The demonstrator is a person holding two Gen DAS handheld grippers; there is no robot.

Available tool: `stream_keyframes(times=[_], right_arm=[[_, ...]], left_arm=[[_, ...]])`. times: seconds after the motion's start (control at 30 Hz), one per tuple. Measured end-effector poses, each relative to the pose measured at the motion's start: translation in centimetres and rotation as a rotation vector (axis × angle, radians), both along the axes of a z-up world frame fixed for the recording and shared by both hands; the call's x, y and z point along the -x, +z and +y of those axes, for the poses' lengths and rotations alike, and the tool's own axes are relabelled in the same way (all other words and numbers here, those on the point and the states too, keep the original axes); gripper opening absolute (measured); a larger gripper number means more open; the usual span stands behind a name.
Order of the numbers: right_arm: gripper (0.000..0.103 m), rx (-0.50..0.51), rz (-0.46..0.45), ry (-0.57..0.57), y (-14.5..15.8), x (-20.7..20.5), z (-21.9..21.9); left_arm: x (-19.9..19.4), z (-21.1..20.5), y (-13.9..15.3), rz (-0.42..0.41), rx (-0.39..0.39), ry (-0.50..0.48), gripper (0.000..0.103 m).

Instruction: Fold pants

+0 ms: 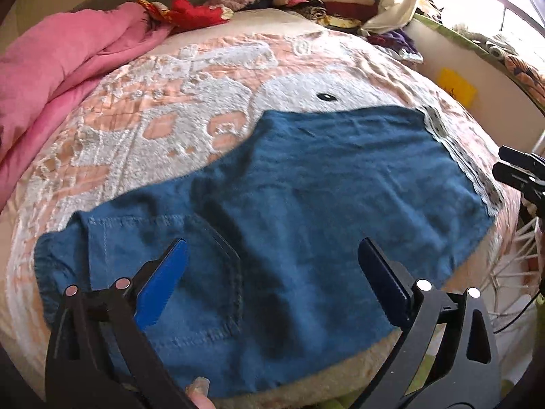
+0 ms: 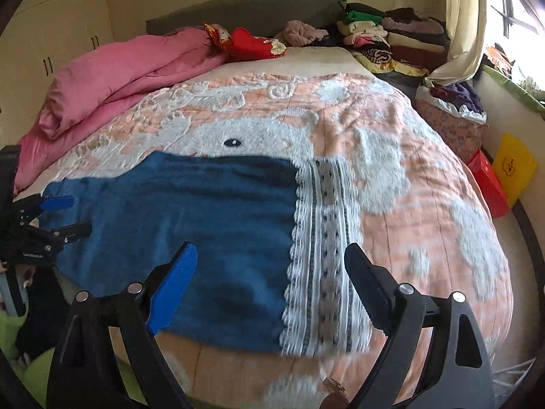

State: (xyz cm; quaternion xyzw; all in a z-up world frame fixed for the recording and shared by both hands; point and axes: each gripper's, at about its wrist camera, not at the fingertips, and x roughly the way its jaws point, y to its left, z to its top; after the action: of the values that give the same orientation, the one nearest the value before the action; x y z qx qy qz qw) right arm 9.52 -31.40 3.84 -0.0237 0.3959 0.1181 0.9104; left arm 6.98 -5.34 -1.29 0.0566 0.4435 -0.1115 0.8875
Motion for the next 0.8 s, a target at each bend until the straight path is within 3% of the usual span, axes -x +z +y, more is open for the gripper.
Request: stream_keyframes(times=[0.2,0.43,0.77,0.8], right_arm=[[0.087,0.005,0.042,0.006,-1.8,1.6,0.8],[0.088,0.038,0.172,-0.049,-5.2,1.1,0.3],[0.088,-0.039,0.120,-0.056,-3.4,1.9,-0.4],[0.093,-0.038,0.108,-0.058,-3.1,2.0,-0.5]], left_arm=[[1.1,-1.0,-0.9,0.018,-0.025,-0.028,0.093],[1.1,-1.4,-2.4,0.062,-0.066,-0.034,0.093],[1.1,-1.1,-2.4,0.076,-0.050,-0.019,0.093],[1.1,-1.0,-2.3,0.075,-0.048,-0.018,0.093]])
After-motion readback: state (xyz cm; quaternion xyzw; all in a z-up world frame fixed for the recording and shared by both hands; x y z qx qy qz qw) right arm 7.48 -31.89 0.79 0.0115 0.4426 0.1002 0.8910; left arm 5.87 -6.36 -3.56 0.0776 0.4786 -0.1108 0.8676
